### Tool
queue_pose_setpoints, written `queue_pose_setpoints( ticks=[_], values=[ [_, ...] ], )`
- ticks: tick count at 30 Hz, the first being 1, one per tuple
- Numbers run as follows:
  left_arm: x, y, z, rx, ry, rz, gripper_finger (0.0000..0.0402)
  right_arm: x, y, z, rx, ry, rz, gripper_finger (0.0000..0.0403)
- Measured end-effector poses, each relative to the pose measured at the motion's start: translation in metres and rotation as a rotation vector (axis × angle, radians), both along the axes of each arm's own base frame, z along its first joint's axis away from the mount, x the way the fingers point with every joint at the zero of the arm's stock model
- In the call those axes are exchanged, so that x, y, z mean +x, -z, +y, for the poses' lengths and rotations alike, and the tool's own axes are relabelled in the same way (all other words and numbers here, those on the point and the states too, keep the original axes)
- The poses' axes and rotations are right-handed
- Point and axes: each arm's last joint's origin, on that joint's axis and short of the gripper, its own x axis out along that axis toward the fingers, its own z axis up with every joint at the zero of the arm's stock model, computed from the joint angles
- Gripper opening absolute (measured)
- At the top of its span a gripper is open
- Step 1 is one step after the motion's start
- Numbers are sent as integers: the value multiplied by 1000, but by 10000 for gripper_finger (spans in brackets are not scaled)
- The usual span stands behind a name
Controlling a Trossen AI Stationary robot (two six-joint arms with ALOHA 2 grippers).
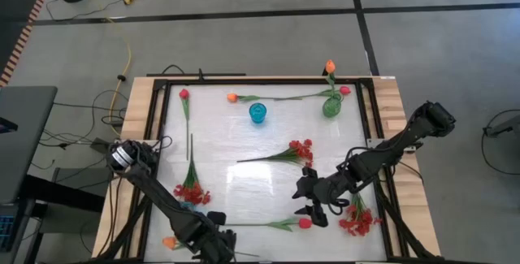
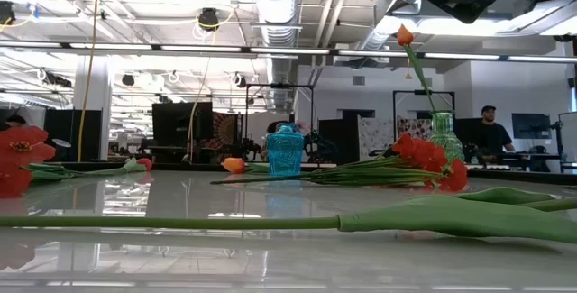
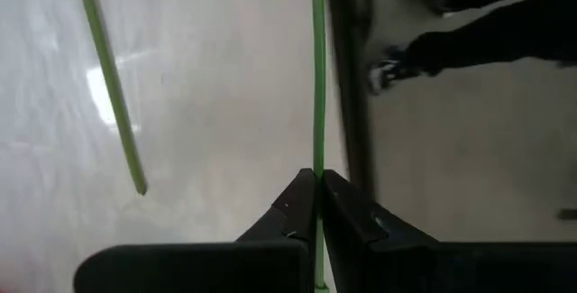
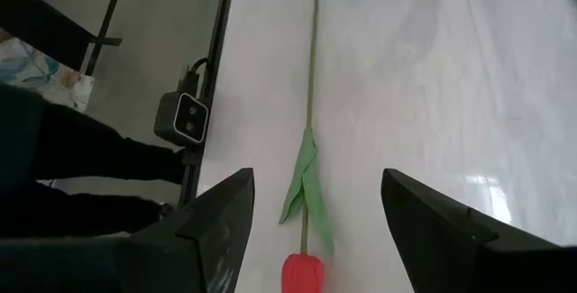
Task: Sort flowers into vase by color
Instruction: Put the bottom orange tulip into the green vase
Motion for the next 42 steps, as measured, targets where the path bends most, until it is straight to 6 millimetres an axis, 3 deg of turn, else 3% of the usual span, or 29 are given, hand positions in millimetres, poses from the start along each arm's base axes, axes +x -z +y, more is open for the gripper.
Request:
queue_pose_setpoints(
  ticks=[4,9,14,22,31,42],
  values=[
    [17,-42,14,-44,-6,3,0,0,0,1,18,-26,11,270],
    [24,-100,45,-29,5,12,0,0,-4,3,62,-56,25,270],
    [20,-134,79,156,81,-16,0,9,-24,-1,119,-29,-21,270],
    [38,-133,115,451,272,-119,0,33,-56,-35,233,160,-85,270],
    [56,-129,141,686,381,-154,0,44,-54,-68,281,318,-62,270],
    [70,-131,158,724,376,-228,0,50,-55,-88,285,358,-71,270]
  ],
)
